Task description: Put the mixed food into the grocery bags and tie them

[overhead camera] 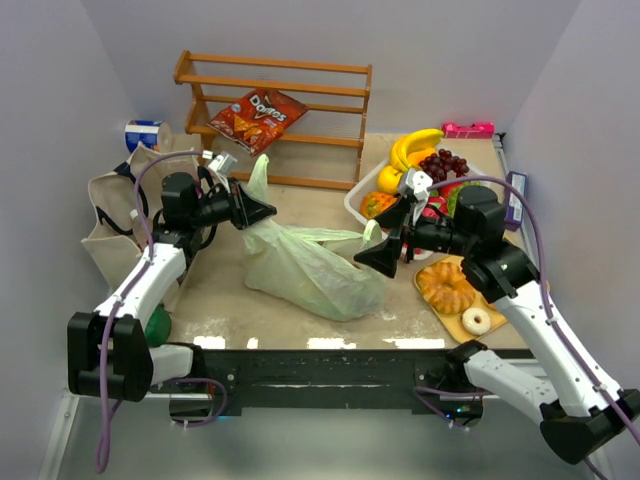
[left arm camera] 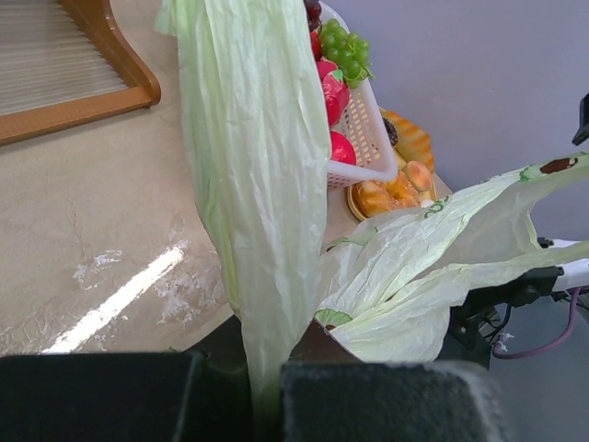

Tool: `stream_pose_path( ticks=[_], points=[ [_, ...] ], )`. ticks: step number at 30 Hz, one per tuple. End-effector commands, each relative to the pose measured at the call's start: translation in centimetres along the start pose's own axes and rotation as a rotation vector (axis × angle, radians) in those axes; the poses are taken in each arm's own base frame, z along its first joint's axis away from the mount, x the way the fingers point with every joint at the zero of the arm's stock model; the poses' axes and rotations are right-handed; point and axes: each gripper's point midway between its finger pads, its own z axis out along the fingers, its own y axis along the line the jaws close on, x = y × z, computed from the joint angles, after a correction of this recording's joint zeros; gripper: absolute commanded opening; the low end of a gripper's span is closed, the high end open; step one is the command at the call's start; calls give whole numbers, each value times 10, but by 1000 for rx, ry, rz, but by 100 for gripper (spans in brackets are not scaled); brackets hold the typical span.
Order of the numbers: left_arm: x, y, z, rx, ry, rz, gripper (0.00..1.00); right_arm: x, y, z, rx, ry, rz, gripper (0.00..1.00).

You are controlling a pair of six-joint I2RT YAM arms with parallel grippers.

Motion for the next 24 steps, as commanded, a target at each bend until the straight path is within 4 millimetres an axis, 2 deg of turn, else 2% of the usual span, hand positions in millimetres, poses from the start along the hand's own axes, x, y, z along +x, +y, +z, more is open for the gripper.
stream_pose_path(
  ticks=[1,4,8,15,18,21,22,24],
  points=[
    [-7,1,-1,11,-21,30,0,7,-3,2,49,-17,-19,99],
    [-8,1,-1,12,-22,33,0,25,-6,10,86,17,2,99],
    [-7,2,-1,8,-22,31,0,37,-11,18,134,27,24,99],
    [-9,1,-3,10,-26,36,0,53,-29,12,250,45,46,97],
    [-9,-1,-3,19,-25,37,0,59,-32,9,273,52,47,92],
    [-8,-3,-3,35,-21,41,0,59,-35,6,297,39,48,76],
    [-9,-4,-3,38,-21,42,0,58,-34,6,298,32,45,66],
    [-9,-4,-3,37,-22,42,0,52,-32,2,296,12,29,53]
  ],
)
